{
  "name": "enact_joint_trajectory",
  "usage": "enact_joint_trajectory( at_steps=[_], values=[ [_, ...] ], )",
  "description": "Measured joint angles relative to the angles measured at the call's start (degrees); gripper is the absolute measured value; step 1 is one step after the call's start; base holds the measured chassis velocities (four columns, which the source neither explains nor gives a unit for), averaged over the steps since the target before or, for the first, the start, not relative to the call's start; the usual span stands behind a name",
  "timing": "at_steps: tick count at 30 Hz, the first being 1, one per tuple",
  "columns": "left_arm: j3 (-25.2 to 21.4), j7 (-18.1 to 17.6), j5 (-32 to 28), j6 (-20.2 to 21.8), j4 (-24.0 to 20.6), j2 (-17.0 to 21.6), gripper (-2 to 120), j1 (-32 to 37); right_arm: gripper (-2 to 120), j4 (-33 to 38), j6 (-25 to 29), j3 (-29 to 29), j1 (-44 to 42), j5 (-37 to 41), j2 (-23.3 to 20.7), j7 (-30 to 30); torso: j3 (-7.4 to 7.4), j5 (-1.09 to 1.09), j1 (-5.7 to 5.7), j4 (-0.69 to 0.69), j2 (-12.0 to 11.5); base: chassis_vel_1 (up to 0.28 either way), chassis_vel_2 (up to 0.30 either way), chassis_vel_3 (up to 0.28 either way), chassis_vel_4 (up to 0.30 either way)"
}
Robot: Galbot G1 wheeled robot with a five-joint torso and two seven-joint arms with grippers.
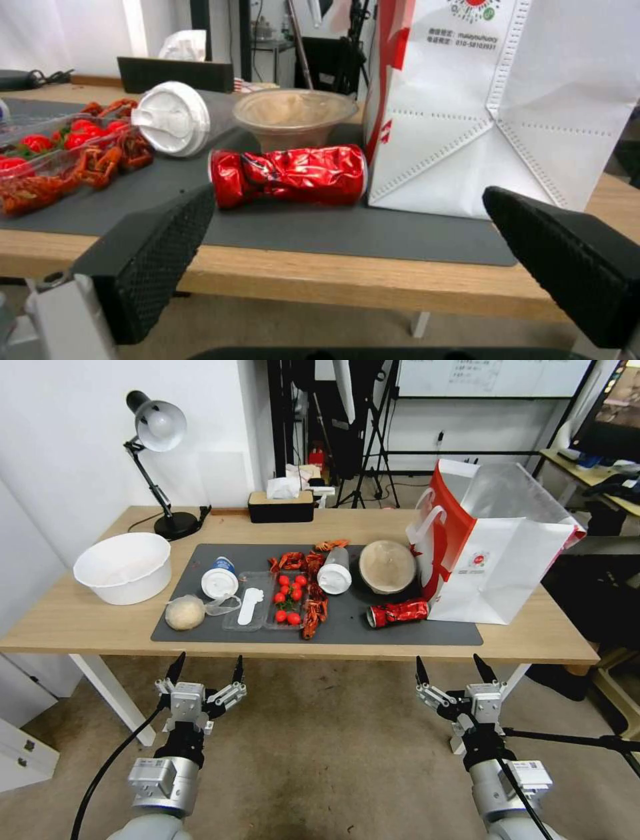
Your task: Pick up the trash from the table and place it into the takeout bag.
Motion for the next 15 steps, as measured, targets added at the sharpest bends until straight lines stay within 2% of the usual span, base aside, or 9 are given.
enact_joint_trajectory(
  at_steps=[15],
  values=[
    [0.0,0.0,0.0,0.0,0.0,0.0,100,0.0,100,0.0,0.0,0.0,0.0,0.0,0.0,0.0,0.00,0.00,0.00,0.00,0.0,0.000,0.000,0.000,0.000]
  ],
)
